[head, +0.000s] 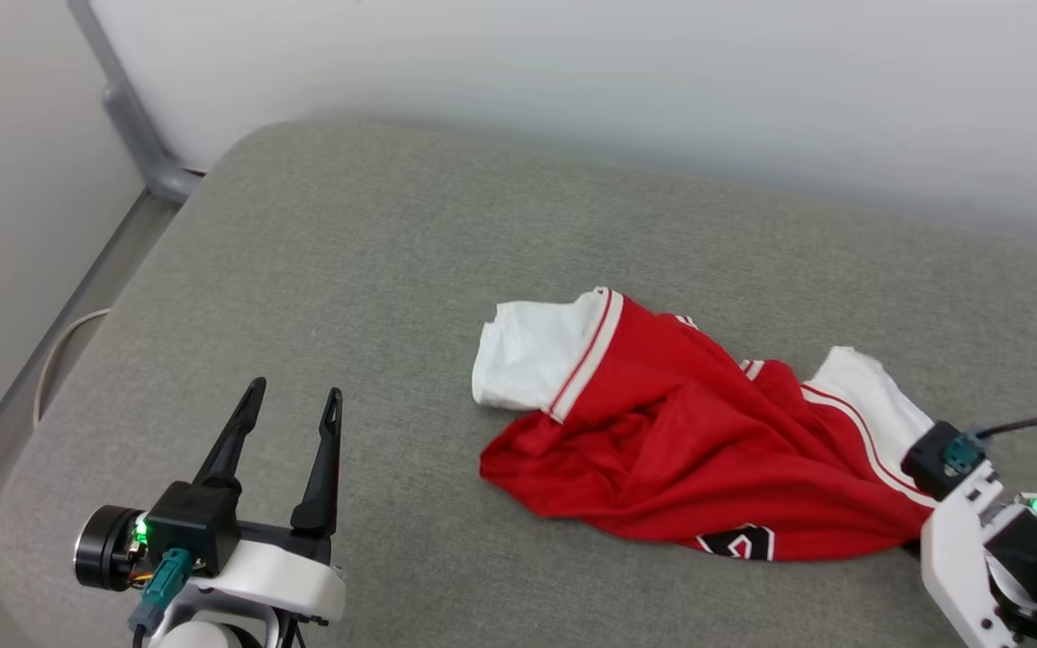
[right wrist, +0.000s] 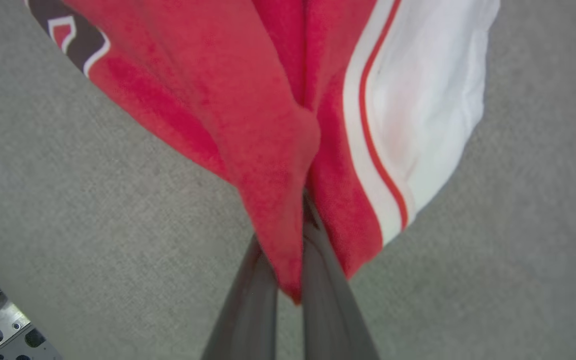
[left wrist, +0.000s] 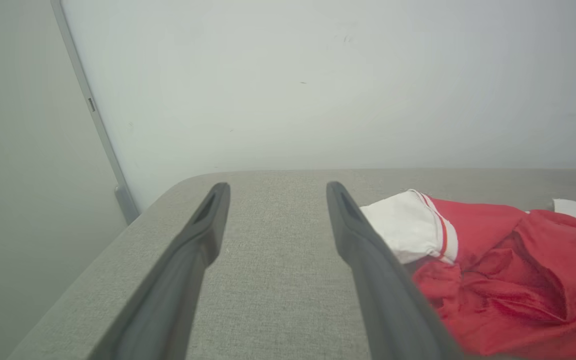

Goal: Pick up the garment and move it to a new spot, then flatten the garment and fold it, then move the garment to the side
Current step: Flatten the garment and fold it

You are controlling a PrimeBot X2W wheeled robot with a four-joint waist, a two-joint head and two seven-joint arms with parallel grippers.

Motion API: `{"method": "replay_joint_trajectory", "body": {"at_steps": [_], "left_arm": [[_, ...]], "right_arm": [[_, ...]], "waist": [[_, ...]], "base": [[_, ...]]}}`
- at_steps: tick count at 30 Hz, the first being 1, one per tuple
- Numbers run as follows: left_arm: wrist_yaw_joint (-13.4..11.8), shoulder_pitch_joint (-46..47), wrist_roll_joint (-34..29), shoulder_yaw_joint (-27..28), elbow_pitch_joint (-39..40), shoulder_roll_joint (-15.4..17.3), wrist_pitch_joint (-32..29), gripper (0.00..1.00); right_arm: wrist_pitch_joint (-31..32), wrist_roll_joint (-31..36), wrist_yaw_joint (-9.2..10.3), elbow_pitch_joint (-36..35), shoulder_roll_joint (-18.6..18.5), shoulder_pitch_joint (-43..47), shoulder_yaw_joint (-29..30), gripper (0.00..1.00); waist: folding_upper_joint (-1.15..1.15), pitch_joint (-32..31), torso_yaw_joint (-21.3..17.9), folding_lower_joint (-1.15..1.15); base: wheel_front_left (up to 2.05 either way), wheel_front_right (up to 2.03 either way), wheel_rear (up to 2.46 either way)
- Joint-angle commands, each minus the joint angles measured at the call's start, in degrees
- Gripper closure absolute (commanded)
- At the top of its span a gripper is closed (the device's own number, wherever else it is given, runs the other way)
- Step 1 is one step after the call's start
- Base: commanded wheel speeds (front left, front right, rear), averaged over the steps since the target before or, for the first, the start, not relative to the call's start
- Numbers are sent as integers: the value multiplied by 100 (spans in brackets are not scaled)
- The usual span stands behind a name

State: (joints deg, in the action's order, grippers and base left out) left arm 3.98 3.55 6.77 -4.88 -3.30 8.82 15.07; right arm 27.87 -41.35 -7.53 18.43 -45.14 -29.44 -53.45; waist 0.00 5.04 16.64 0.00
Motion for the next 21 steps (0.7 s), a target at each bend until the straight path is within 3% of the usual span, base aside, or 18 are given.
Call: {"method": "replay_joint_trajectory", "body": {"at_steps": [1,7,12,13,21], "left_arm": [[17,-94,-16,34,22,29,15,0],[36,-101,-51,55,25,25,15,0],[60,-62,-30,22,19,-18,15,0],[70,-54,-30,22,7,-17,15,0],[121,-43,2,3,-13,-29,15,0]], "right_arm": [[-41,-47,8,-43,-128,160,60,100],[-127,-9,8,-91,-341,528,334,100],[-323,66,8,-46,-153,700,689,100],[-402,89,8,-13,-80,738,785,0],[-1219,-47,8,-135,459,972,1891,0]], "waist": [[0,-56,-118,0],[0,-118,-368,0],[0,-96,-545,0],[0,-98,-586,0],[0,-239,-932,0]], "base": [[0,0,0],[0,0,0],[0,0,0],[0,0,0],[0,0,0]]}}
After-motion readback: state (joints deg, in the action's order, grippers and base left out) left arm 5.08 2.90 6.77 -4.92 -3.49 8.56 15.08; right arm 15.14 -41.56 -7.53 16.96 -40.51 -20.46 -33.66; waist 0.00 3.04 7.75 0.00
